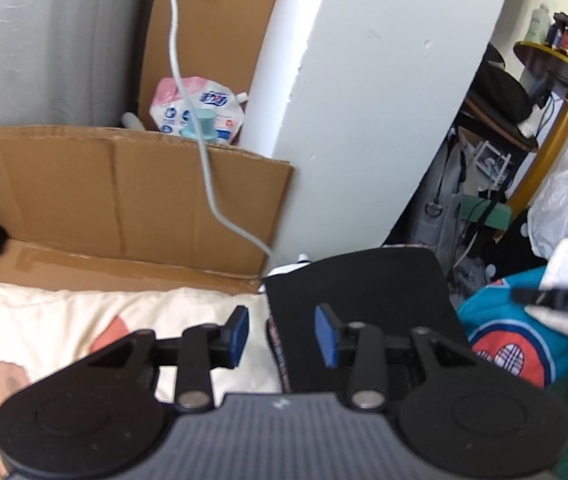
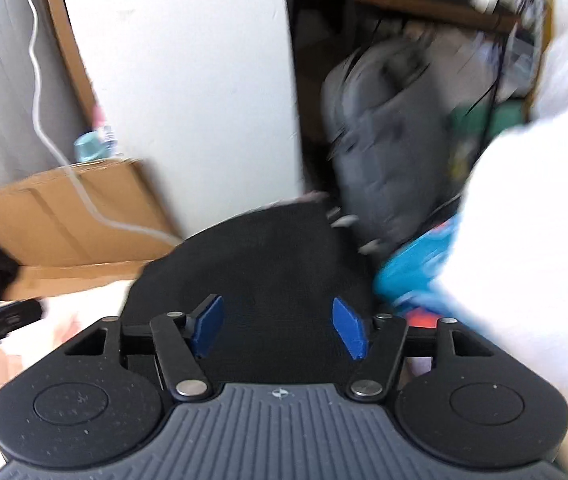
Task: Fold clothes
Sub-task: 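Lower the folded pants onto the bear-print sheet with both grippers, then open both grippers to release the folded pants on the sheet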
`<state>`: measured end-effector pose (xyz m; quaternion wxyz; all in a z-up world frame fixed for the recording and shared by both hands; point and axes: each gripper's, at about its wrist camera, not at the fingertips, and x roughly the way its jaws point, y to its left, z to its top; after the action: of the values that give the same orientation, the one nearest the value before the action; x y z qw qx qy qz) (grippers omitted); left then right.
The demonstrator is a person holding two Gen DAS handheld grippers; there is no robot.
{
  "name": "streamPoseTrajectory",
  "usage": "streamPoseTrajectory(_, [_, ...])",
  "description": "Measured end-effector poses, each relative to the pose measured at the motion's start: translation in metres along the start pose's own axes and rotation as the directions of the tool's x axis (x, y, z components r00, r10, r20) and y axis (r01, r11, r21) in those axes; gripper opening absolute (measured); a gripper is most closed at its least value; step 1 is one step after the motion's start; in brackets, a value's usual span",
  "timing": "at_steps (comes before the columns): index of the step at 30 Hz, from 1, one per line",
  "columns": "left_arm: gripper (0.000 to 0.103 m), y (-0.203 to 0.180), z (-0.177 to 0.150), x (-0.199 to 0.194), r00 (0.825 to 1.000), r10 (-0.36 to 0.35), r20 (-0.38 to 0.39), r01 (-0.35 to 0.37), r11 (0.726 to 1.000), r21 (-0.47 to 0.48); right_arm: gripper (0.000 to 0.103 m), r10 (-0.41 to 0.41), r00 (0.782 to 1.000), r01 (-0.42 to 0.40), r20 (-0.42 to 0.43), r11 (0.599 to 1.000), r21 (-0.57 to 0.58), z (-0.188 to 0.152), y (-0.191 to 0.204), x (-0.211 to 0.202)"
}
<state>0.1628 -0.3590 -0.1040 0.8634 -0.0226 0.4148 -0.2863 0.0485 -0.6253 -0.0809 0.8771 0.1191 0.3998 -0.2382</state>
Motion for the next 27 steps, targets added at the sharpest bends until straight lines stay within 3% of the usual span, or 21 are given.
streamPoseTrajectory(1, [0.061, 0.001, 0.0, -0.005, 1.0, 0.017, 0.001, -0.017, 1.0, -0.01, 0.089, -0.002, 1.0, 0.002, 0.018, 1.0, -0.011, 0.003, 0.004, -0.011])
streamPoseTrajectory(3, [0.072, 0.002, 0.0, -0.02, 0.998, 0.061, 0.021, -0.06, 0.998, -0.037, 0.091, 0.017, 0.999, -0.017, 0.029, 1.0, -0.02, 0.007, 0.009, -0.031])
streamPoseTrajectory(6, [0.08, -0.001, 0.001, -0.041, 0.998, 0.051, 0.036, -0.051, 0.998, -0.022, 0.097, 0.032, 0.999, -0.031, 0.035, 0.999, -0.021, 0.007, 0.015, -0.052])
streamPoseTrajectory(11, [0.083, -0.008, -0.002, -0.072, 0.998, 0.049, 0.044, -0.05, 0.998, 0.033, 0.103, 0.053, 0.999, -0.053, 0.013, 0.999, -0.006, 0.005, 0.018, -0.075])
streamPoseTrajectory(13, [0.096, -0.007, -0.003, -0.08, 0.998, 0.051, 0.026, -0.051, 0.999, 0.006, 0.103, 0.068, 0.997, -0.068, 0.023, 0.998, -0.007, 0.005, 0.019, -0.085])
streamPoseTrajectory(16, [0.103, -0.005, -0.004, -0.093, 0.998, 0.059, 0.009, -0.059, 0.998, -0.027, 0.103, 0.079, 0.997, -0.079, 0.012, 0.997, 0.018, 0.0, 0.02, -0.097])
streamPoseTrajectory(21, [0.103, -0.008, -0.007, -0.114, 0.998, 0.056, -0.009, -0.055, 0.997, 0.046, 0.103, 0.069, 0.997, -0.069, 0.018, 0.998, -0.003, -0.009, 0.033, -0.119])
streamPoseTrajectory(27, [0.103, -0.004, -0.008, -0.144, 0.998, 0.068, -0.013, -0.067, 0.996, 0.05, 0.103, 0.078, 0.997, -0.078, 0.019, 0.997, -0.021, -0.024, 0.046, -0.139])
